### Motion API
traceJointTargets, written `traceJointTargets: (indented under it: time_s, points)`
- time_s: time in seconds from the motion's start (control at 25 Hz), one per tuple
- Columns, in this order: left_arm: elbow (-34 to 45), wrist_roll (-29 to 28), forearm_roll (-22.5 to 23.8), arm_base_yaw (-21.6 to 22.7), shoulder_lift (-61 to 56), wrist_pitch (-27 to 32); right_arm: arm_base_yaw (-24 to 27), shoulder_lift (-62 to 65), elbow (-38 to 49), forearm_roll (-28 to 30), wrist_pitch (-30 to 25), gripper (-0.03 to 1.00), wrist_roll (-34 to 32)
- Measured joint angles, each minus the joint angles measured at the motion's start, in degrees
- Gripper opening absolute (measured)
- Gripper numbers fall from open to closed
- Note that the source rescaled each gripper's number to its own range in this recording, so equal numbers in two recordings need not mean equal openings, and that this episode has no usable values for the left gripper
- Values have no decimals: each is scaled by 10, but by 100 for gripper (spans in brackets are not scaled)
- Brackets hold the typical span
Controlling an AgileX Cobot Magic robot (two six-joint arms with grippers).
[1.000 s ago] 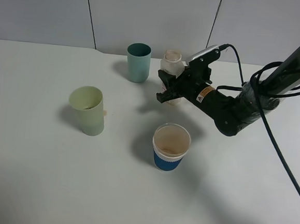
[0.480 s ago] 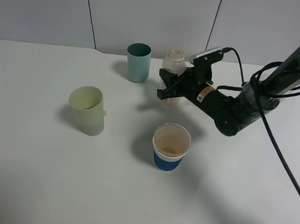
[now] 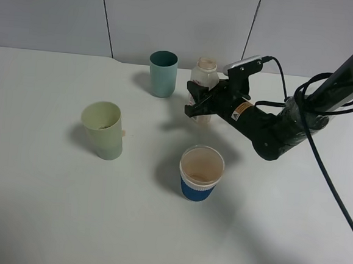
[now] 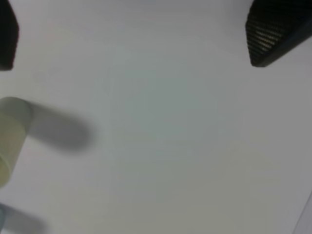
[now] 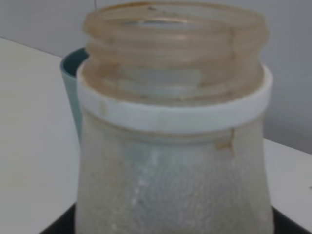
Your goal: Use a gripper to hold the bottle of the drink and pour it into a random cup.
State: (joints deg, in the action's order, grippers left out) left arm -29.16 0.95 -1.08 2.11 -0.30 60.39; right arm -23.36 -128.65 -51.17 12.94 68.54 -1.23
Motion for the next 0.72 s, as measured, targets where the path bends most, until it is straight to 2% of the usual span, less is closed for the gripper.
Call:
traceJointTargets:
  time_s: [0.08, 0.16, 0.32, 0.4, 0.52, 0.6, 0.72]
  points:
    - [0, 0, 0, 0, 0, 0, 0, 4, 0, 4, -3, 12, -1]
    - [0, 0, 0, 0, 0, 0, 0, 9, 0, 6, -4, 26, -1]
    - [0, 0, 0, 0, 0, 0, 0, 14, 0, 6, -12, 68, -10]
    - [0, 0, 0, 0, 0, 0, 0, 14, 0, 5, -17, 83, -13]
    - [0, 0, 0, 0, 0, 0, 0, 14, 0, 5, -24, 92, -15]
    - [0, 0, 0, 0, 0, 0, 0, 19, 0, 5, -35, 93, -15]
    - [0, 0, 0, 0, 0, 0, -3, 44, 1, 5, -84, 94, -15]
